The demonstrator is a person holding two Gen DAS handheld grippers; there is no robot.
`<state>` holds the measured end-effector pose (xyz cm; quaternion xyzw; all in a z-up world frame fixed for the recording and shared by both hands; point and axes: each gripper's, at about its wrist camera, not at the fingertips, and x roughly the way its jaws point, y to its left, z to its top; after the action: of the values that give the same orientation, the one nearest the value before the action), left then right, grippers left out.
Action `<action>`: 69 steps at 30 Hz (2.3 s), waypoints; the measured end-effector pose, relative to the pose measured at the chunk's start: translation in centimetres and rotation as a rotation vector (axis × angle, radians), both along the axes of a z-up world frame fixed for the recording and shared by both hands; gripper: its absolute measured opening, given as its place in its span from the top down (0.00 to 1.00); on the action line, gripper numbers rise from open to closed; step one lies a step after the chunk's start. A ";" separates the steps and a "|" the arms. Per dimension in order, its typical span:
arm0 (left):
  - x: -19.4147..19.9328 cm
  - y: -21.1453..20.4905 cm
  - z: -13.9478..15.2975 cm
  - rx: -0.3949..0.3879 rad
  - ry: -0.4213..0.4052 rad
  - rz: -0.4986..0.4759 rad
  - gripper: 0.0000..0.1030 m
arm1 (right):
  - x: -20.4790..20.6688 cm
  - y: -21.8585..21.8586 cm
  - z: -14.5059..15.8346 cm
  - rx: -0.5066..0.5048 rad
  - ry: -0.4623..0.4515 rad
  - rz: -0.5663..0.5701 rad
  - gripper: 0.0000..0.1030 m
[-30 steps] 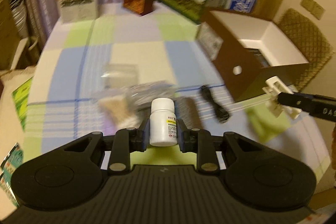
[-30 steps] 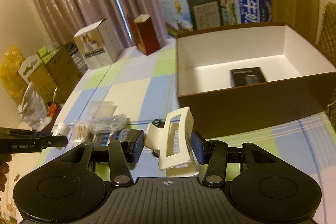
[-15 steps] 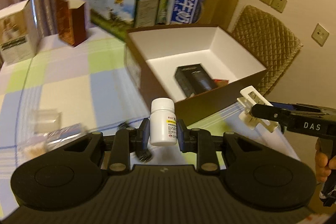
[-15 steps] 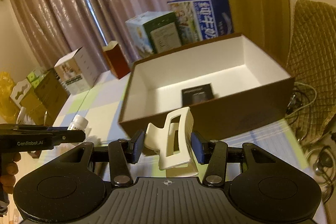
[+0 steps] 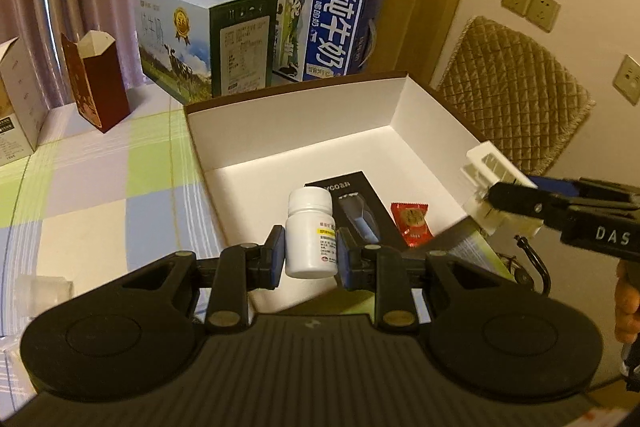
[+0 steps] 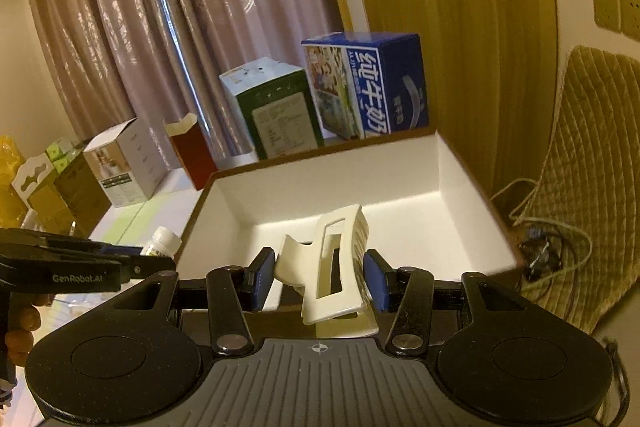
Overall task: Organize objects
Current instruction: 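Carry the clip and pill bottle into the open box and release both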
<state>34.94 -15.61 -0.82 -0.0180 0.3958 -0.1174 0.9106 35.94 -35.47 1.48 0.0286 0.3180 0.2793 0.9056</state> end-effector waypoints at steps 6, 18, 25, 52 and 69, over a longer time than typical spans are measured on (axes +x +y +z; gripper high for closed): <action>3.6 -1.1 -1.8 0.017 0.060 0.047 0.78 | 3.6 0.2 -0.3 -0.025 -0.015 0.024 0.56; 8.9 -2.3 -5.9 0.042 0.191 0.121 0.78 | 9.8 0.5 -3.6 -0.070 0.093 0.072 0.56; 10.6 -2.6 -7.9 0.053 0.256 0.166 0.78 | 12.8 0.9 -5.6 -0.083 0.160 0.084 0.56; 11.5 -3.9 -7.2 0.070 0.233 0.122 0.41 | 16.2 0.5 -7.5 0.000 0.273 0.058 0.51; 6.6 -3.7 -2.5 0.032 0.148 0.087 0.17 | 9.1 -2.3 -4.0 -0.027 0.167 0.051 0.21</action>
<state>41.52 -19.33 -3.28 -0.0295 0.4627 -0.0697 0.8833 45.03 -37.80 -2.50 0.0314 0.3969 0.2946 0.8687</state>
